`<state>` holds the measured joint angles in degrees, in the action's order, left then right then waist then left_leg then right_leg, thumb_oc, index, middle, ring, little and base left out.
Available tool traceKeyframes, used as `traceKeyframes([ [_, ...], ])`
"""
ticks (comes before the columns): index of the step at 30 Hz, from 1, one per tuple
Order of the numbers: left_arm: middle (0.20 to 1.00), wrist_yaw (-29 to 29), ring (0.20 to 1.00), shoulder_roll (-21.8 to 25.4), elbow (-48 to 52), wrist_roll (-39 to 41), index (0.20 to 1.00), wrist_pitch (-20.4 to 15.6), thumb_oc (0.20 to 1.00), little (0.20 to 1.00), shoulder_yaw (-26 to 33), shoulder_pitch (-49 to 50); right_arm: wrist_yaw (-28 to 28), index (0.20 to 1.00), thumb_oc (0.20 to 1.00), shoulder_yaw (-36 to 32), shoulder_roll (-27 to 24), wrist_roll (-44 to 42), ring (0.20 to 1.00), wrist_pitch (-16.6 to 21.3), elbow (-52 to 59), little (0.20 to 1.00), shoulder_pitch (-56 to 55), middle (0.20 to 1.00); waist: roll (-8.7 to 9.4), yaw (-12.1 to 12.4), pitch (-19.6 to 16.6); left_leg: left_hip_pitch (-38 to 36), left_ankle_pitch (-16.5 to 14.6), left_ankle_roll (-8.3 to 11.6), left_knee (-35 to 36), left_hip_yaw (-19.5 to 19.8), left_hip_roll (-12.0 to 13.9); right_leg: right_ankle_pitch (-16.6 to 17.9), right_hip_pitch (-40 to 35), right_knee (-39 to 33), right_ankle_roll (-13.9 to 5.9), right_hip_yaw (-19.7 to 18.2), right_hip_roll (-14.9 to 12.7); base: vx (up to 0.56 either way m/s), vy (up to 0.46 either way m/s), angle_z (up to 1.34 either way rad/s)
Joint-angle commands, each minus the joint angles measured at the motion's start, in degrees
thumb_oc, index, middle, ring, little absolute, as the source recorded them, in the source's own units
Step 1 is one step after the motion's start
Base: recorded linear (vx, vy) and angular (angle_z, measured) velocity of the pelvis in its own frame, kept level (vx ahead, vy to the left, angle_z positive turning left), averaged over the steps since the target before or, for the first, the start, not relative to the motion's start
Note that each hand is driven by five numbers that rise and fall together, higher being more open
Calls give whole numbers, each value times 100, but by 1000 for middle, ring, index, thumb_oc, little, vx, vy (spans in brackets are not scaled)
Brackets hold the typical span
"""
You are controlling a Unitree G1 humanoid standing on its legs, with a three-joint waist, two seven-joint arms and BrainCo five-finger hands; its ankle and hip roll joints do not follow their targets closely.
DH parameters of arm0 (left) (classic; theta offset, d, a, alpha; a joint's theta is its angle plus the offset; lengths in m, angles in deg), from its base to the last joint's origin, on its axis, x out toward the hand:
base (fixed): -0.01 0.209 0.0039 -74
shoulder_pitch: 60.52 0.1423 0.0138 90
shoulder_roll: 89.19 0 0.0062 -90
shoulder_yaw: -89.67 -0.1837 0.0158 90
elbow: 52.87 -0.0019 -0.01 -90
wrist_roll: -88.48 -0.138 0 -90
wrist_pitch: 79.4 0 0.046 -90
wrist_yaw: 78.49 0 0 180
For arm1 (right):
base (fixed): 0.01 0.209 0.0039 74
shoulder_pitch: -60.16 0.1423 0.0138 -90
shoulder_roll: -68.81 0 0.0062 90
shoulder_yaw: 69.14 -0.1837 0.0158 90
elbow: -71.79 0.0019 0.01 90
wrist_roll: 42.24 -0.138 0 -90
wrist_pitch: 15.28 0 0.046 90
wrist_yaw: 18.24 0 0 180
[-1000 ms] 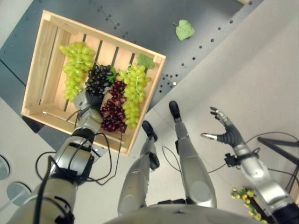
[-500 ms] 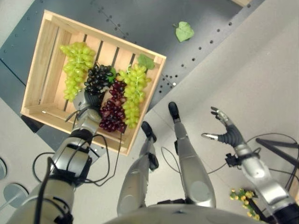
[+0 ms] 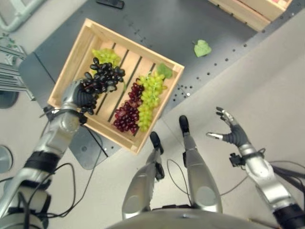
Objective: Pick up the fruits from the basket on one side to the basket on the other side
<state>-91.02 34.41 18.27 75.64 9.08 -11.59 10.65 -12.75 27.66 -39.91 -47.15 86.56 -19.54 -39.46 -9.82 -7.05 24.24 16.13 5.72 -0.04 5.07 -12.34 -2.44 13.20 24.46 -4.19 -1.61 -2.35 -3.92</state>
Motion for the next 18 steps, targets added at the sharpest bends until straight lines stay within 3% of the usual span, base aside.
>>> traceKeyframes([
  [1,200,122,200,254,140,-114,200,-245,200,200,412,14,-133,1000,1000,-102,-124,36,1000,73,164,1000,-250,1000,-27,-10,-499,100,-241,382,-423,237,-1,-744,-229,363,-436,-166,-7,-5,-20,6],
  [7,200,729,200,1003,885,-182,200,-343,200,200,619,34,-296,1000,1000,-252,-154,212,1000,-49,48,1000,66,1000,-59,133,-694,-218,-415,378,-629,403,22,-879,-744,285,-398,17,-16,14,-31,19],
  [10,200,879,200,1114,1023,-115,200,-378,200,200,522,-125,-323,1000,1000,-281,-180,258,1000,-132,51,1000,263,1000,-54,152,-770,-302,-452,371,-662,446,25,-901,-880,252,-397,66,-17,37,-20,17],
  [18,200,1277,200,1164,1358,-80,200,-383,200,200,-525,-1317,-397,1000,1000,65,-432,634,1000,-512,249,1000,1618,1000,-42,286,-1186,-665,-541,343,-598,572,34,-984,-1329,86,-408,194,-25,29,-8,11],
])
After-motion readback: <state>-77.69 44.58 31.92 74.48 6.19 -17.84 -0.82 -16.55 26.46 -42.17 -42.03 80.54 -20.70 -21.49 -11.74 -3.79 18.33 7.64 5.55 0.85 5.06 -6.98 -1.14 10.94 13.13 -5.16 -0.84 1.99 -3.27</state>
